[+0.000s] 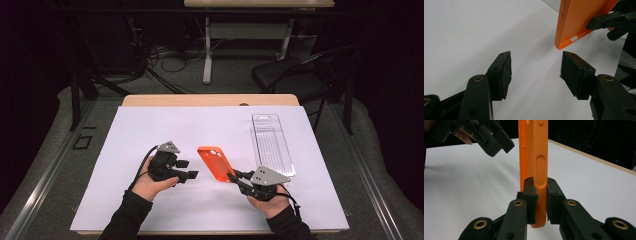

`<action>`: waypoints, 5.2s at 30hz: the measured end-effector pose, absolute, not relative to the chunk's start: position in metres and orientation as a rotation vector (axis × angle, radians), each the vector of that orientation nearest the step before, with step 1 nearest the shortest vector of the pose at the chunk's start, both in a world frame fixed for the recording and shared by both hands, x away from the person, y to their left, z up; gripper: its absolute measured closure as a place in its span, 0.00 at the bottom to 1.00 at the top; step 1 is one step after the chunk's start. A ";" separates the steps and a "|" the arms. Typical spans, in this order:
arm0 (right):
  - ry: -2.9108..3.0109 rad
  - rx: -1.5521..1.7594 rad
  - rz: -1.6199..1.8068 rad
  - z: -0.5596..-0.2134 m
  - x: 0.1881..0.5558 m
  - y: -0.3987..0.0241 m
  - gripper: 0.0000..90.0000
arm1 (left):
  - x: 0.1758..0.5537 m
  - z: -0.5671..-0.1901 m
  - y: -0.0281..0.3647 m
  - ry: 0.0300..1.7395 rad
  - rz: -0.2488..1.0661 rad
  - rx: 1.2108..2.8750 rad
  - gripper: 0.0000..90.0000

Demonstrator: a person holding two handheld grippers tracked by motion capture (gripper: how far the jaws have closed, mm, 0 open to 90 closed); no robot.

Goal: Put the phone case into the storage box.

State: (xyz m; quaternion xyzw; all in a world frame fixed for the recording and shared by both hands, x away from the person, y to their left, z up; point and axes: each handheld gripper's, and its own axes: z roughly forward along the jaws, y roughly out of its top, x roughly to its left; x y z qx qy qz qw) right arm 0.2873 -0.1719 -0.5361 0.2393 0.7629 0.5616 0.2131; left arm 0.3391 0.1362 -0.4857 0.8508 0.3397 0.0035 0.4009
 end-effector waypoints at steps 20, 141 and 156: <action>2.103 0.720 1.622 -0.542 0.287 -0.171 0.90 | 0.335 -0.488 0.129 0.817 -0.071 2.071 0.52; 2.196 0.715 1.654 -0.555 0.285 -0.156 0.90 | 0.337 -0.474 0.144 0.902 -0.097 1.890 0.94; 2.207 0.736 1.663 -0.555 0.285 -0.157 0.90 | 0.336 -0.470 0.141 0.978 -0.121 1.890 0.94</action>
